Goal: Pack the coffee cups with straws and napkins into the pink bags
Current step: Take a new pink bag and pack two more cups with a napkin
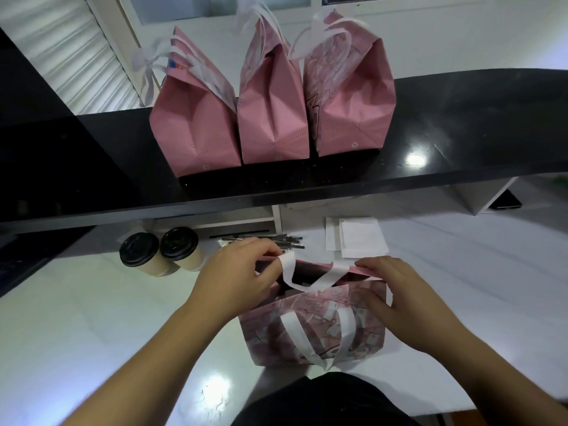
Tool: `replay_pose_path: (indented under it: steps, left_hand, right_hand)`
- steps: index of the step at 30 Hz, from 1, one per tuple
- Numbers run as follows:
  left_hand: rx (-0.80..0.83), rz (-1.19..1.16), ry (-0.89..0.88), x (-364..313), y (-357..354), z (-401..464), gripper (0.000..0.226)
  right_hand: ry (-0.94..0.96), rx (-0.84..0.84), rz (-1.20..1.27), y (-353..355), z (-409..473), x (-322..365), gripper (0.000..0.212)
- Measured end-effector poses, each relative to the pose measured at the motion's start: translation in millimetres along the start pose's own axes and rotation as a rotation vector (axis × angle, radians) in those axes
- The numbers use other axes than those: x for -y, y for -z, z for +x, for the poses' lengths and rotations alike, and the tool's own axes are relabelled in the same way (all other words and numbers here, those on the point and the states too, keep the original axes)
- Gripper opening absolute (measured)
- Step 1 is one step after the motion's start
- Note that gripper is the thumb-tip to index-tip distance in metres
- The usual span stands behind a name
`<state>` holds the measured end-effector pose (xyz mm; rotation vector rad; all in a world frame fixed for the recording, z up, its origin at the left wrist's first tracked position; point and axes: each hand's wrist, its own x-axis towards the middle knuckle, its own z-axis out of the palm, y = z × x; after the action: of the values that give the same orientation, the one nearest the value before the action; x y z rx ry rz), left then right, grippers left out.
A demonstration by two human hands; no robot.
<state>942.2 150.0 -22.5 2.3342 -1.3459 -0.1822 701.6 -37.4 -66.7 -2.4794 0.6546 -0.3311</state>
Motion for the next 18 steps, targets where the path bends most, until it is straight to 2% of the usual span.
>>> replay_pose_path:
  steps: [1, 4, 6, 10, 13, 16, 18]
  left_hand:
    - [-0.011, -0.005, 0.025, -2, 0, 1, 0.016]
    - [-0.033, -0.045, 0.081, -12, 1, 1, 0.057]
    - [-0.018, -0.044, 0.076, -15, 3, 0, 0.068]
    - [0.120, -0.062, -0.031, -4, 8, -15, 0.041]
    - [0.212, -0.062, -0.061, 8, 8, -36, 0.054]
    - [0.176, -0.123, -0.033, 23, 5, -50, 0.057]
    - [0.125, -0.153, -0.026, 28, 0, -55, 0.050]
  right_hand:
    - [0.001, 0.000, -0.004, 0, 0, 0, 0.042]
    - [0.013, -0.004, -0.014, 0, -1, 0, 0.041]
    - [0.016, -0.006, -0.022, 1, 0, 0, 0.040]
    - [0.006, -0.020, -0.060, 3, 0, 1, 0.040]
    - [0.038, -0.016, -0.105, 4, -1, 3, 0.041]
    - [0.062, -0.015, -0.138, 2, -1, 5, 0.041]
    - [0.086, -0.054, -0.162, 0, -2, 5, 0.043]
